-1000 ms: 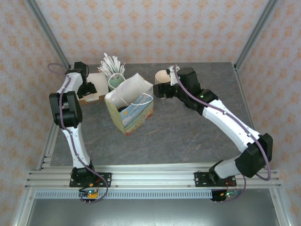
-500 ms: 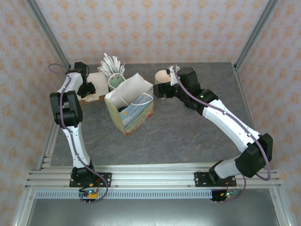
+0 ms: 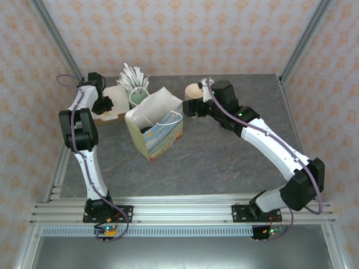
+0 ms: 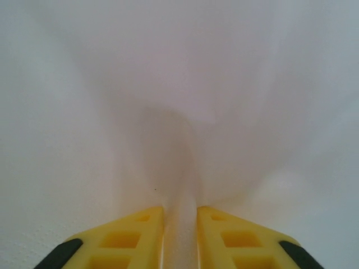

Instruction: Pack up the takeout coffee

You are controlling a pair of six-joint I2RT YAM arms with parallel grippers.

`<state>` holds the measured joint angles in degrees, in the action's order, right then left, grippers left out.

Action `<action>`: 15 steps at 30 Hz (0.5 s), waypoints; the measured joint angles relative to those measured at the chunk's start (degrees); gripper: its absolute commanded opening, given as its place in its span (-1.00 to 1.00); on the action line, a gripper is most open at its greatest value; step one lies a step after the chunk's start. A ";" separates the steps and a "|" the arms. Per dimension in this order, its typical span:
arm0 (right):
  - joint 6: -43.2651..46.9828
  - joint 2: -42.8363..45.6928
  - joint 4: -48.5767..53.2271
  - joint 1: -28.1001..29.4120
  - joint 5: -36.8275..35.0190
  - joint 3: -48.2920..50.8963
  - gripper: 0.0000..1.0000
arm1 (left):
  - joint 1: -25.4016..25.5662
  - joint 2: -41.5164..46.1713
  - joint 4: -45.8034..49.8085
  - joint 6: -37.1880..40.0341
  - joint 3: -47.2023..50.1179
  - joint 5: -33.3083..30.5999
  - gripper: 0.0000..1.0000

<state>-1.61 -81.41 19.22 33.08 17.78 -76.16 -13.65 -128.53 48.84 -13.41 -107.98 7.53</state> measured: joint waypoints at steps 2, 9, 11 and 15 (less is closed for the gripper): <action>0.00 -0.20 0.02 0.00 0.02 0.00 0.72 | 0.00 0.00 0.20 0.11 -0.17 0.00 -0.70; 0.00 -0.74 0.02 0.00 0.02 0.00 0.72 | 0.00 0.00 0.46 0.72 -0.46 0.20 -0.98; 0.00 -0.74 0.02 0.00 0.02 0.00 0.72 | 0.00 0.02 0.68 0.90 -0.63 0.20 -1.00; -0.02 -0.74 0.02 0.00 0.02 0.00 0.72 | 0.00 0.85 0.92 0.87 -0.63 0.11 -1.00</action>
<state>-1.63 -82.15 19.25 33.08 17.80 -76.16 -13.65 -127.68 49.76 -12.53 -108.62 7.64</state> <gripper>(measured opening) 0.859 0.048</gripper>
